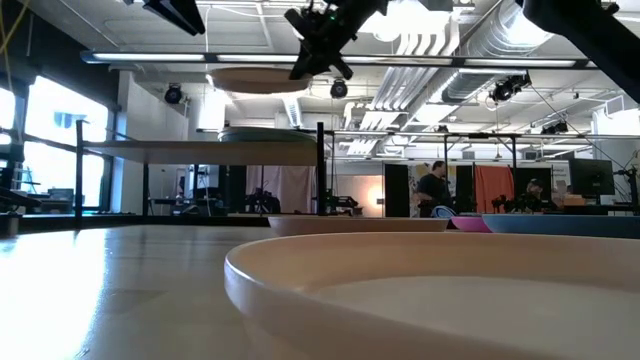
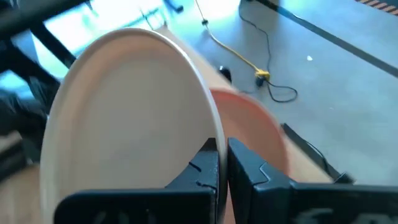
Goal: Place and stack plates onto a shelf
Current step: Stack the gray plate on top of the brown plate on the shelf
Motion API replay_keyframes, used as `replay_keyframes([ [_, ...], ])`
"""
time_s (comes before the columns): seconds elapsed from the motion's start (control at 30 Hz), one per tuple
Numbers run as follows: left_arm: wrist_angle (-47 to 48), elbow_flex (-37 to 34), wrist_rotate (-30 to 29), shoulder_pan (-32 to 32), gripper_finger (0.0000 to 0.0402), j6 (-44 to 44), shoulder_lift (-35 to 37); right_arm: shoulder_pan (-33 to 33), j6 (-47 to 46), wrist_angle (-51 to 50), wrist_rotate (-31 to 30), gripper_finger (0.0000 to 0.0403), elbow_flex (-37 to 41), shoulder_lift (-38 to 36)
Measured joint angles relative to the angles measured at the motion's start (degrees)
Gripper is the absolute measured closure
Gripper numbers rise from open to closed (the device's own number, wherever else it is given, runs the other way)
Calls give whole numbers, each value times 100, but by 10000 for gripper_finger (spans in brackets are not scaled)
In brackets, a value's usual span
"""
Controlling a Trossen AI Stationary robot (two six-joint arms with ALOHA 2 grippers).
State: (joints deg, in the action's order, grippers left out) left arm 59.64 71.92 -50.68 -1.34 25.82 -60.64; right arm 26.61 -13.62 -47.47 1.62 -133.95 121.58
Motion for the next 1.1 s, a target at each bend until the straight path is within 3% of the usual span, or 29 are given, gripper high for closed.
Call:
replay_keyframes([
  [0.3, 0, 0, -118, 193, 295, -2, -2, 849, -542, 354, 341, 403, -2, 33],
  [0.47, 0, 0, -118, 428, 295, -92, -2, 1106, -954, 700, 1065, 403, -2, 298],
  [0.83, 2, -2, -91, 864, 295, -96, -2, 1015, -747, 244, 1243, 403, 21, 337],
  [1.1, 2, -2, -90, 932, 295, -98, -2, 824, -717, 379, 1236, 403, 538, 345],
])
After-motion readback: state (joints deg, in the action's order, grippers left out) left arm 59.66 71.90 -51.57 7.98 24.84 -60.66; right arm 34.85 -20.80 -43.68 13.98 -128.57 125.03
